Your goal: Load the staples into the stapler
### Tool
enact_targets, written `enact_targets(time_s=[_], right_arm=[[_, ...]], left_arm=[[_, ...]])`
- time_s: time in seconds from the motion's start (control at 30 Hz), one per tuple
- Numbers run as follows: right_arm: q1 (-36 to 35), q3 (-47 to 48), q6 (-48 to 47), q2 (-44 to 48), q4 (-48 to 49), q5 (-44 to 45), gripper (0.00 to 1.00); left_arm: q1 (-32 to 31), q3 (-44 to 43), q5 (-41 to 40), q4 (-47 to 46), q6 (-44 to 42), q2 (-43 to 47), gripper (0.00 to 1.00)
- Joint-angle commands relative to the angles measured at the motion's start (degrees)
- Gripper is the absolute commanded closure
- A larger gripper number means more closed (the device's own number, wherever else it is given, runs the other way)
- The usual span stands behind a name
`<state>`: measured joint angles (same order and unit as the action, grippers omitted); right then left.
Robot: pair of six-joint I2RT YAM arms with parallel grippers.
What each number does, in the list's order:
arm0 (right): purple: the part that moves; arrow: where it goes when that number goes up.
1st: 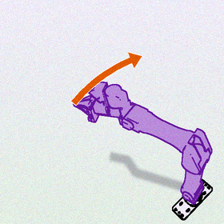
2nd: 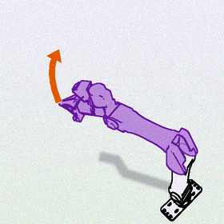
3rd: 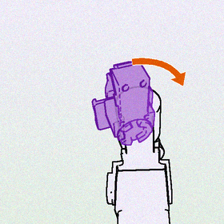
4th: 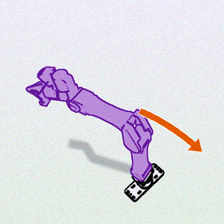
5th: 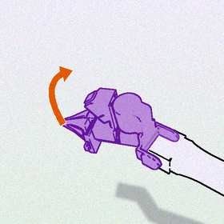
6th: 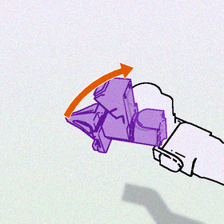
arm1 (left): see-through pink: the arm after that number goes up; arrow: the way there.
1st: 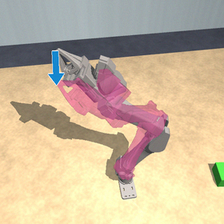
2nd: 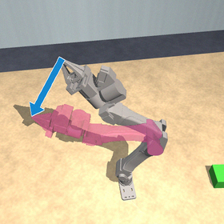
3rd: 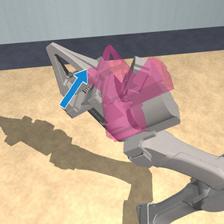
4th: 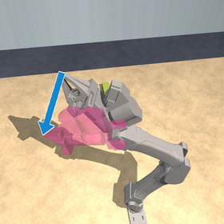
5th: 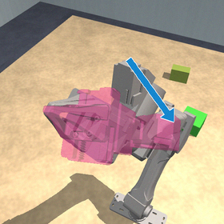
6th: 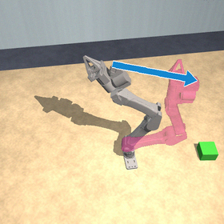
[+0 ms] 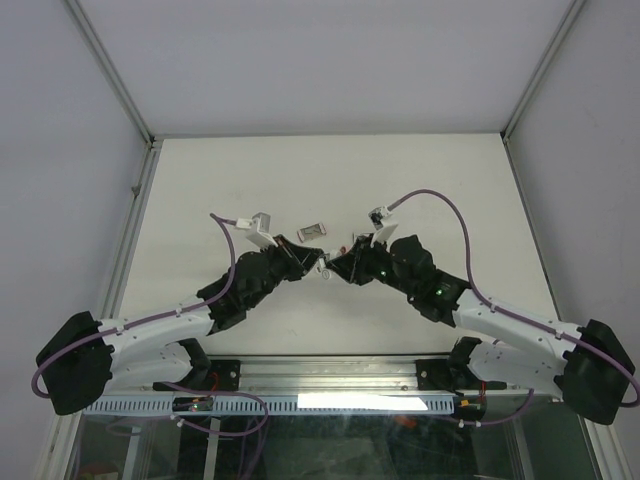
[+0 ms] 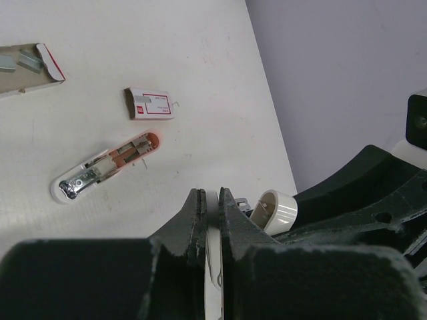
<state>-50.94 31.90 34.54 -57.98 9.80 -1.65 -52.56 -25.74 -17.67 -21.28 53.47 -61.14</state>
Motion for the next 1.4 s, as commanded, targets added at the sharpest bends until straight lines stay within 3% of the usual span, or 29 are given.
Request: enact_targets(time_s=[0.0, 0.93, 1.0, 1.2, 1.27, 1.37], right_arm=[[0.92, 0.54, -3.08, 3.8, 3.44, 3.67, 1.0], [1.37, 0.83, -11.31, 10.06, 1.42, -3.34, 1.0], [1.36, 1.46, -13.6, 9.86, 0.88, -5.85, 1.0], [1.71, 5.27, -23.51, 9.05, -5.6, -15.56, 1.0], [1.72, 6.69, -25.85, 8.08, -8.12, -17.81, 1.0], [1.63, 7.59, -28.97, 6.76, -10.01, -18.2, 1.0]], left_arm=[[1.5, 3.03, 0.5, 2.52, -0.74, 1.22, 1.0], [2.52, 13.25, 7.88, 8.34, 2.54, 10.74, 0.99], [2.52, 13.3, 7.53, 9.73, 1.99, 12.77, 0.88], [2.86, 8.58, 7.42, 13.94, -2.98, 19.74, 0.35], [3.18, 5.74, 8.11, 15.61, -3.8, 21.23, 0.24], [4.0, 0.56, 11.15, 17.62, -3.84, 21.67, 0.17]])
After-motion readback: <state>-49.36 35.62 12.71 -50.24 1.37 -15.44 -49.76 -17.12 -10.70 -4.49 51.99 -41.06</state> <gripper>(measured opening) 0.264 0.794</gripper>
